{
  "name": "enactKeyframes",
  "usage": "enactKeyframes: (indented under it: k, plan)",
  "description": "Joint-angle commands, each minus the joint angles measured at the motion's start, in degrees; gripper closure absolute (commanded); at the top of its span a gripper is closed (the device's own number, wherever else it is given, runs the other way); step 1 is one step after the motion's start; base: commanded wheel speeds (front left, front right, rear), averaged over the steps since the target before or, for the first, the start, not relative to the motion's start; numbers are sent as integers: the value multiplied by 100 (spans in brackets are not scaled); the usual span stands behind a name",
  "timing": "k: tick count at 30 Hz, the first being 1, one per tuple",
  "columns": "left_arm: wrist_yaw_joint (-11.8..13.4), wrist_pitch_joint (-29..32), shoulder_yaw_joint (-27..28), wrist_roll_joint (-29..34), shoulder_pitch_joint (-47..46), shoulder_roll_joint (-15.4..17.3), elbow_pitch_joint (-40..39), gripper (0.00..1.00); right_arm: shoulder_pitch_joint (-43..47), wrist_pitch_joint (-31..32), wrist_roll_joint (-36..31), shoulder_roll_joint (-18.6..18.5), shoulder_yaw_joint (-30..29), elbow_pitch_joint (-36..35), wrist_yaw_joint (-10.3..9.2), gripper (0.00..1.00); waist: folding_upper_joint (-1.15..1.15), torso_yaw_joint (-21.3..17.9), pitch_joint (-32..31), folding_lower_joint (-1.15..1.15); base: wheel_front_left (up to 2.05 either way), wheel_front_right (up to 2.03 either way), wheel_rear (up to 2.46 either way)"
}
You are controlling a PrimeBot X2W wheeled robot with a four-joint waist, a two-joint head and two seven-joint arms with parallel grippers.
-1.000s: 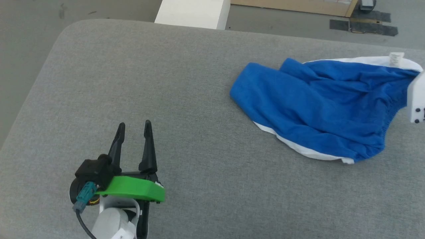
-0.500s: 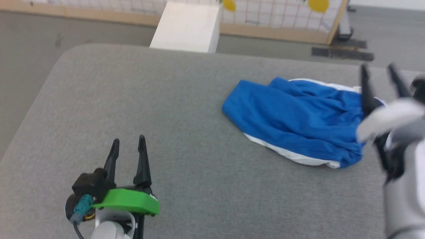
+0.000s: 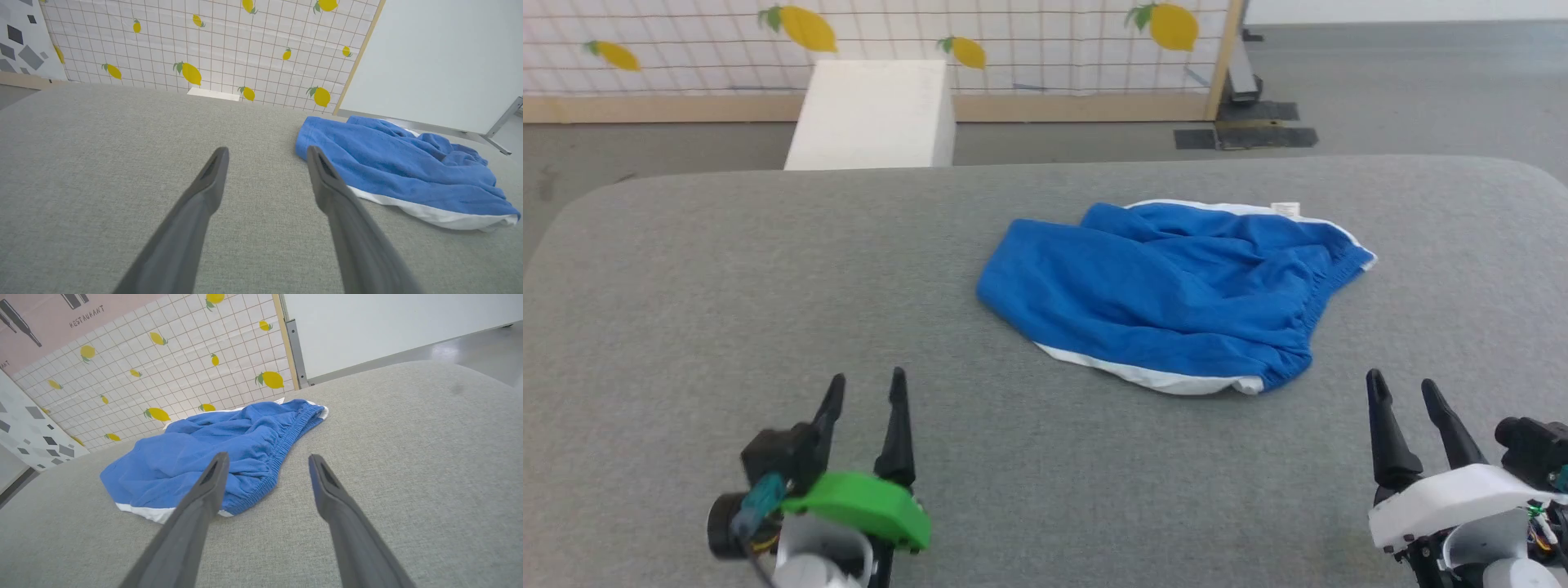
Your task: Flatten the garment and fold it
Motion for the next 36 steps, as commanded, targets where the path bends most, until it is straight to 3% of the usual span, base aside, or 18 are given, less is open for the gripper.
enactKeyframes:
  k: [1, 5, 11, 13, 17, 24, 25, 26, 27, 36]
  plan:
    - [-34, 171, -34, 27, -263, 32, 67, 0, -23, -61, 53, 4, -3, 12, -9, 0, 0, -233, 158, 0, 0, 0, 0]
    - [-69, 1112, -91, -30, -1241, 144, 495, 0, -239, -94, 89, 4, 96, 34, -9, 0, 0, -462, 403, 0, 0, 0, 0]
    - [94, 3375, -156, -153, -2746, 325, 1566, 0, -585, -197, 211, 4, 361, 137, -9, 0, 0, -893, 908, 0, 0, 0, 0]
    - [91, 3845, -240, -98, -3075, 421, 1788, 0, -657, -263, 256, 4, 417, 183, -9, 0, 0, -1024, 1075, 0, 0, 0, 0]
    - [-6, 4223, -376, -61, -3432, 490, 2037, 0, -733, -396, 313, 5, 444, 301, -9, 0, 0, -1234, 1365, 0, 0, 0, 0]
    - [97, 4514, -413, -49, -3480, 568, 2469, 0, -813, -570, 328, 5, 399, 438, -9, 0, 0, -1369, 1586, 0, 0, 0, 0]
    - [84, 4549, -419, -80, -3461, 549, 2505, 19, -822, -593, 328, 5, 375, 451, -9, 0, 0, -1350, 1599, 0, 0, 0, 0]
    - [64, 4525, -406, -124, -3451, 526, 2512, 91, -831, -608, 328, 5, 356, 464, -9, 0, 0, -1329, 1603, 0, 0, 0, 0]
    - [16, 4485, -378, -211, -3433, 478, 2518, 100, -843, -622, 324, 5, 350, 482, -9, 0, 0, -1291, 1600, 0, 0, 0, 0]
    - [-252, 3613, 161, -996, -3295, 248, 1966, 100, -791, -577, 238, 5, 362, 618, -9, 0, 0, -730, 1119, 0, 0, 0, 0]
